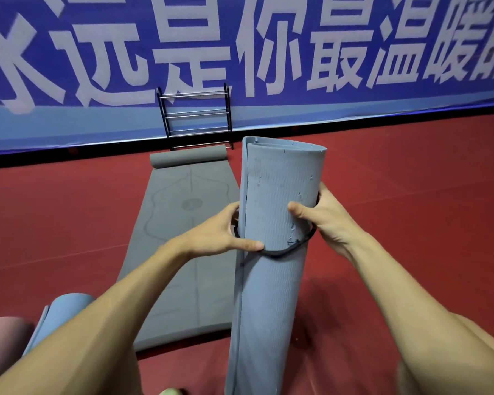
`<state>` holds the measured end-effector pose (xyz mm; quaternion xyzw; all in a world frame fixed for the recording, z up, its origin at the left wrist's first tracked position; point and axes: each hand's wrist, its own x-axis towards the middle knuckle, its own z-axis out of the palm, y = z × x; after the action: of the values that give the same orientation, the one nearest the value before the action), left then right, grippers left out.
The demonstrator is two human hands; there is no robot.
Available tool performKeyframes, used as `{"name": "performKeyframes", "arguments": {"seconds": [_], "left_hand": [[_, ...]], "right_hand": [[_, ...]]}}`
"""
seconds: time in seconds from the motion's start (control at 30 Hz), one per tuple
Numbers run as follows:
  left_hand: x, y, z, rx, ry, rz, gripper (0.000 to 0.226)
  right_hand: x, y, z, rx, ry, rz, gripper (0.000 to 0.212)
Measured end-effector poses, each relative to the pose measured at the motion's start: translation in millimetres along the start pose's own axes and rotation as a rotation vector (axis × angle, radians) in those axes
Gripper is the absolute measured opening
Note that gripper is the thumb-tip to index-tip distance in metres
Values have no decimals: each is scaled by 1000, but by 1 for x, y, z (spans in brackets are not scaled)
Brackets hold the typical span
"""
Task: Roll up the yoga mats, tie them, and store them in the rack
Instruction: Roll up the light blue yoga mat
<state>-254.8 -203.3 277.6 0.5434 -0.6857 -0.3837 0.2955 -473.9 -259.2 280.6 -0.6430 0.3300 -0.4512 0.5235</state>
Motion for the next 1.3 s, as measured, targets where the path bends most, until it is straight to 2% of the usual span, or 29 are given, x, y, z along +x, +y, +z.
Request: {"name": "performKeyframes", "arguments": {"seconds": [0.13,0.27,0.3,0.37,0.47,0.53,0.7,0.8,0.9,1.07,1.13,1.23,1.3], "left_hand": [[3,-5,5,-103,-4,-18,65],[4,-15,9,-167,12,-81,96],[5,-18,11,-180,0,-84,93],[5,-21,17,-187,-25,-78,72],[6,-25,22,-184,-44,-78,60],[6,-29,22,-201,-26,-100,63],[1,-34,19,-214,-37,-125,84],[-2,-32,17,-231,-62,-116,75],[-5,-29,15,-219,-57,-75,66],[-11,-26,17,-210,-14,-3,60],[-12,-28,17,-199,12,0,65],[-13,-32,17,-141,36,-27,102],[-18,-28,13,-100,13,-48,114]], "right_hand": [[-2,11,1,-20,-20,41,135],[-3,22,-2,-54,-61,77,135],[-4,25,-2,-61,-67,86,133],[-6,30,-2,-84,-73,108,130],[-7,36,0,-107,-67,115,108],[-7,39,-1,-112,-64,131,105],[-14,49,-1,-161,-174,219,120],[-17,50,7,-241,-207,229,130],[-18,49,11,-194,-218,246,126],[-23,46,15,-99,-188,289,104],[-24,42,19,-65,-178,268,105],[-25,31,23,-106,-196,220,122],[-23,25,20,-100,-199,262,132]]}}
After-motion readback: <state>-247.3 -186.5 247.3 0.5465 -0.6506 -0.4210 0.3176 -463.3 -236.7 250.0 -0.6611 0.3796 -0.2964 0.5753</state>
